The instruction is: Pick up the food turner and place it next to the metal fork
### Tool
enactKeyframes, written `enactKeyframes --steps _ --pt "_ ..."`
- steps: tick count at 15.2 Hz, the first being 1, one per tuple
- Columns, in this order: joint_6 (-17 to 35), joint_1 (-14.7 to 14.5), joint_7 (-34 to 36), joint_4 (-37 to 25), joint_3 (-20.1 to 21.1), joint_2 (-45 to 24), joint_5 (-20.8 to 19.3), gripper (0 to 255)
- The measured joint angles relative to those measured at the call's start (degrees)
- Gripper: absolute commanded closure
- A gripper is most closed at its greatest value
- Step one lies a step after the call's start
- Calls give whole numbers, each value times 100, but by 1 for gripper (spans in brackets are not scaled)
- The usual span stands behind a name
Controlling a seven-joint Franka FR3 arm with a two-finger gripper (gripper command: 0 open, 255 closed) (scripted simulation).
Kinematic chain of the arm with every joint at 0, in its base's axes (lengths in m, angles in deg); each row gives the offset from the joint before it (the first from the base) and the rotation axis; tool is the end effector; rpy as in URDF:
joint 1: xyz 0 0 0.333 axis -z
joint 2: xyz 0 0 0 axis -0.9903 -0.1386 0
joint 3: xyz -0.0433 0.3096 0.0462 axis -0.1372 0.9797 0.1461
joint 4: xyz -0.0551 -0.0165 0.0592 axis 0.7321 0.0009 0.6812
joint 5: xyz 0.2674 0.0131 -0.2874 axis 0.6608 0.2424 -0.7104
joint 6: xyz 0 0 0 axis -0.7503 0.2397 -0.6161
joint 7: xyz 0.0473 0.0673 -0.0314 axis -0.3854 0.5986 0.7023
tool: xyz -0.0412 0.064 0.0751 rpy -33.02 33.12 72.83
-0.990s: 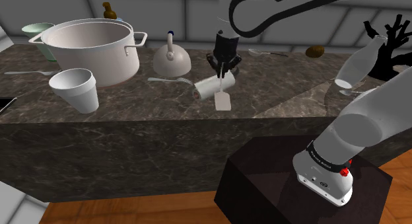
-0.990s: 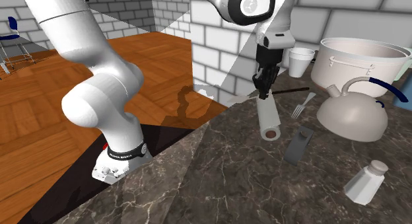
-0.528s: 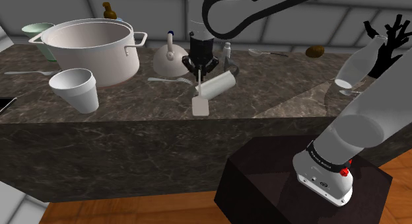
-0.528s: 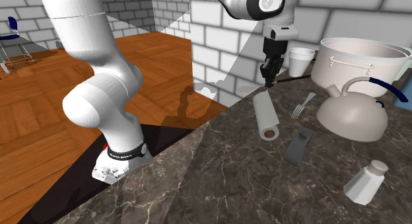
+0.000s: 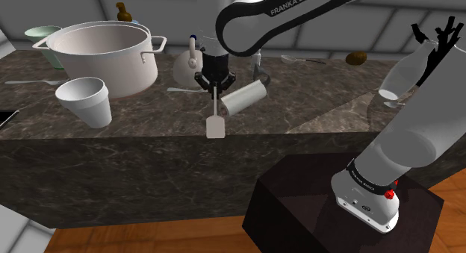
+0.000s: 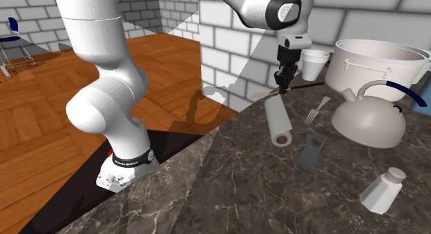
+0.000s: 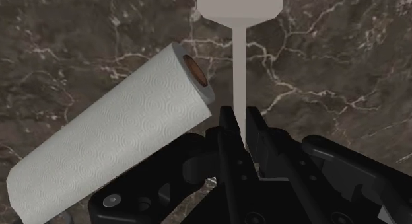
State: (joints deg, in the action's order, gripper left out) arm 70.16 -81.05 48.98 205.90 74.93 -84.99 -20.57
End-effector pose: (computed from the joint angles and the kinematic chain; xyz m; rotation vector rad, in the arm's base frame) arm 0.4869 0.2774 0.4110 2.9726 -0.9481 0.0987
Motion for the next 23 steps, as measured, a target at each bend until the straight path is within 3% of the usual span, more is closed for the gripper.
enactKeyframes --steps 11,17,18,23 --pt "785 -60 321 297 -45 -464 -411 255" --pt "808 -64 334 314 -42 -456 -415 255" --pt "821 -61 327 334 -41 -446 -408 0" --pt "819 -66 330 424 -36 -475 -395 0"
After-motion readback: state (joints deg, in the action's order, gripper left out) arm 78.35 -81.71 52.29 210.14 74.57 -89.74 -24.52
